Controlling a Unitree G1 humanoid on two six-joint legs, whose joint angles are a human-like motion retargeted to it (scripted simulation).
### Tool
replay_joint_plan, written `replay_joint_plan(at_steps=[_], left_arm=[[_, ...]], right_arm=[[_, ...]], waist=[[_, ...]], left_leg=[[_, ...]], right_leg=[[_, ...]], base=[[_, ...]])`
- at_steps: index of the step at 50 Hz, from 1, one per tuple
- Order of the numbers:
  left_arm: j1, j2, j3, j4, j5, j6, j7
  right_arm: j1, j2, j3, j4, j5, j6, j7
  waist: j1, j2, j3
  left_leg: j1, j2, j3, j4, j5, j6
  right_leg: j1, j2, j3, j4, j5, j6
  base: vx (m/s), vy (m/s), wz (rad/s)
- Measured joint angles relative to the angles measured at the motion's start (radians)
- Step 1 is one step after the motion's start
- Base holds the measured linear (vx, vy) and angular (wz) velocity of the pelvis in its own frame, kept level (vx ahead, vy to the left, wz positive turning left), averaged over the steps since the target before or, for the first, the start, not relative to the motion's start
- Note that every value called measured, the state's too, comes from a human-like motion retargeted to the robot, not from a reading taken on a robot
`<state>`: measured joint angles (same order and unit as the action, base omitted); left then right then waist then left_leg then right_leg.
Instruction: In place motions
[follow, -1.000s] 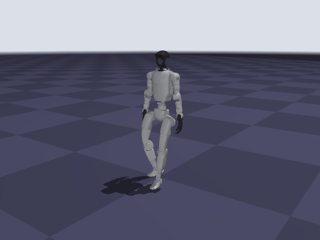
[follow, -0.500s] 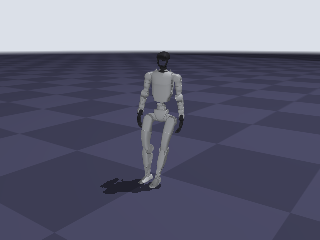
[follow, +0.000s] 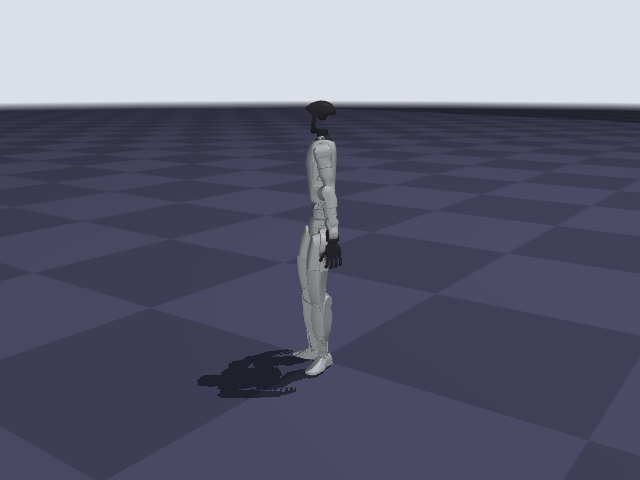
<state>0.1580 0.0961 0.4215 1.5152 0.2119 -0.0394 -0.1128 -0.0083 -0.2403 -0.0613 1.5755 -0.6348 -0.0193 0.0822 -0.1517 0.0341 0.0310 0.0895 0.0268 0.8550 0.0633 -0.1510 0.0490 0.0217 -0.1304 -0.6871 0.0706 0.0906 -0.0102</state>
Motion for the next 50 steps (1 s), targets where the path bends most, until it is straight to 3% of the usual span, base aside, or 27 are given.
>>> replay_joint_plan(at_steps=[5, 7, 10, 12, 15, 18, 21, 22, 23, 25, 27, 30, 33, 37, 40, 47, 50], left_arm=[[-0.025, -0.013, -0.025, -0.043, -0.091, -0.046, 0.045], [-0.043, -0.012, -0.018, -0.069, -0.110, -0.049, 0.046], [-0.075, -0.016, -0.013, -0.104, -0.133, -0.051, 0.061], [-0.085, -0.025, -0.028, -0.120, -0.162, -0.064, 0.069], [-0.096, -0.049, -0.043, -0.135, -0.192, -0.078, 0.067], [-0.099, -0.070, -0.051, -0.139, -0.212, -0.101, 0.062], [-0.082, -0.085, -0.050, -0.128, -0.207, -0.112, 0.064], [-0.074, -0.089, -0.046, -0.118, -0.203, -0.112, 0.066], [-0.065, -0.093, -0.041, -0.106, -0.200, -0.112, 0.068], [-0.047, -0.094, -0.035, -0.074, -0.194, -0.107, 0.063], [-0.047, -0.092, -0.017, -0.042, -0.174, -0.092, 0.047], [-0.063, -0.081, -0.002, -0.047, -0.135, -0.077, 0.060], [-0.057, -0.070, -0.021, -0.078, -0.113, -0.088, 0.048], [-0.051, -0.070, -0.028, -0.076, -0.112, -0.098, -0.010], [-0.060, -0.067, -0.027, -0.081, -0.150, -0.093, -0.066], [-0.121, -0.016, -0.033, -0.097, -0.053, -0.022, -0.101], [-0.123, 0.012, -0.077, -0.107, -0.047, -0.048, -0.107]], right_arm=[[0.024, 0.007, 0.000, 0.011, -0.023, 0.009, -0.022], [0.024, 0.015, 0.006, 0.020, -0.032, 0.017, -0.020], [0.025, 0.020, 0.006, 0.036, -0.034, 0.024, -0.022], [0.039, 0.018, 0.010, 0.039, -0.029, 0.026, -0.021], [0.049, 0.014, 0.014, 0.032, -0.050, 0.028, -0.024], [0.035, 0.009, 0.012, 0.011, -0.090, 0.016, -0.024], [0.019, 0.003, 0.022, -0.015, -0.114, 0.004, -0.006], [0.013, 0.002, 0.026, -0.021, -0.116, 0.002, 0.000], [0.008, 0.002, 0.030, -0.024, -0.115, 0.002, 0.004], [0.001, 0.005, 0.034, -0.024, -0.107, 0.005, 0.006], [-0.012, 0.011, 0.036, -0.013, -0.078, 0.015, 0.003], [-0.032, 0.032, 0.030, 0.011, 0.005, 0.012, -0.002], [-0.026, 0.032, 0.030, 0.034, 0.027, 0.018, 0.020], [0.005, 0.023, 0.029, 0.049, -0.019, 0.019, -0.003], [0.003, 0.025, 0.042, 0.053, -0.011, -0.001, -0.029], [-0.054, 0.032, 0.071, 0.075, 0.055, -0.005, -0.034], [-0.057, 0.030, 0.075, 0.068, 0.038, -0.011, -0.037]], waist=[[-0.015, -0.051, 0.015], [-0.016, -0.094, 0.022], [0.005, -0.120, 0.036], [0.041, -0.130, 0.049], [0.116, -0.150, 0.070], [0.146, -0.139, 0.085], [0.136, -0.085, 0.084], [0.125, -0.066, 0.082], [0.105, -0.054, 0.080], [0.031, -0.021, 0.065], [-0.026, -0.002, 0.048], [-0.049, -0.019, 0.070], [0.016, -0.010, 0.083], [0.072, 0.035, 0.028], [0.055, 0.064, 0.011], [-0.035, 0.035, 0.103], [0.000, 0.032, 0.106]], left_leg=[[0.027, 0.050, 0.033, 0.151, 0.010, -0.010], [-0.012, 0.101, -0.002, 0.329, 0.017, 0.040], [-0.185, 0.173, -0.264, 0.656, 0.015, 0.189], [-0.244, 0.118, -0.433, 0.722, 0.040, 0.190], [-0.271, -0.029, -0.594, 0.699, 0.003, 0.144], [-0.242, -0.043, -0.550, 0.586, -0.034, 0.108], [-0.190, -0.062, -0.547, 0.349, 0.016, 0.018], [-0.172, -0.068, -0.542, 0.266, 0.046, 0.009], [-0.158, -0.079, -0.534, 0.194, 0.082, 0.059], [-0.130, -0.137, -0.636, 0.107, 0.071, 0.069], [-0.140, -0.073, -0.544, 0.140, 0.066, 0.044], [-0.132, -0.087, -0.565, 0.125, 0.085, 0.015], [-0.098, -0.098, -0.547, 0.078, 0.094, 0.015], [-0.147, -0.081, -0.621, 0.065, 0.125, -0.020], [-0.201, -0.076, -0.720, 0.060, 0.158, -0.033], [-0.220, -0.188, -1.057, 0.045, 0.259, -0.106], [-0.234, -0.217, -1.142, 0.031, 0.290, -0.143]], right_leg=[[-0.012, -0.010, 0.119, -0.005, 0.001, -0.018], [-0.014, -0.040, 0.169, -0.002, 0.003, -0.019], [-0.015, -0.039, 0.225, -0.011, 0.012, -0.025], [-0.011, -0.034, 0.265, -0.017, 0.024, -0.033], [-0.009, -0.033, 0.344, -0.023, 0.040, -0.045], [-0.013, -0.012, 0.400, -0.021, 0.045, -0.052], [-0.006, 0.051, 0.437, -0.024, 0.044, -0.058], [0.001, 0.074, 0.446, -0.026, 0.042, -0.060], [0.011, 0.087, 0.450, -0.028, 0.038, -0.060], [0.028, 0.115, 0.424, -0.033, 0.027, -0.061], [0.023, 0.121, 0.410, -0.032, 0.019, -0.057], [0.035, 0.114, 0.398, -0.034, 0.014, -0.064], [0.051, 0.123, 0.414, -0.023, 0.004, -0.069], [0.008, 0.114, 0.372, 0.059, -0.047, -0.052], [-0.037, 0.114, 0.338, 0.138, -0.061, -0.051], [-0.057, 0.228, 0.844, 0.141, -0.058, 0.048], [-0.049, 0.197, 0.748, 0.122, -0.075, 0.047]], base=[[-0.06, -0.29, -1.15], [-0.06, -0.32, -1.13], [-0.03, -0.23, -1.00], [0.05, -0.22, -1.10], [0.03, -0.14, -1.35], [-0.01, -0.06, -1.09], [0.10, 0.03, -0.87], [0.16, 0.04, -0.66], [0.18, 0.07, -0.25], [0.19, 0.10, 0.39], [0.07, 0.12, 0.34], [-0.04, 0.09, 0.15], [0.10, 0.08, -0.06], [0.14, 0.09, 0.68], [-0.06, 0.04, 1.64], [-0.14, -0.02, 2.61], [-0.11, -0.05, 2.25]])
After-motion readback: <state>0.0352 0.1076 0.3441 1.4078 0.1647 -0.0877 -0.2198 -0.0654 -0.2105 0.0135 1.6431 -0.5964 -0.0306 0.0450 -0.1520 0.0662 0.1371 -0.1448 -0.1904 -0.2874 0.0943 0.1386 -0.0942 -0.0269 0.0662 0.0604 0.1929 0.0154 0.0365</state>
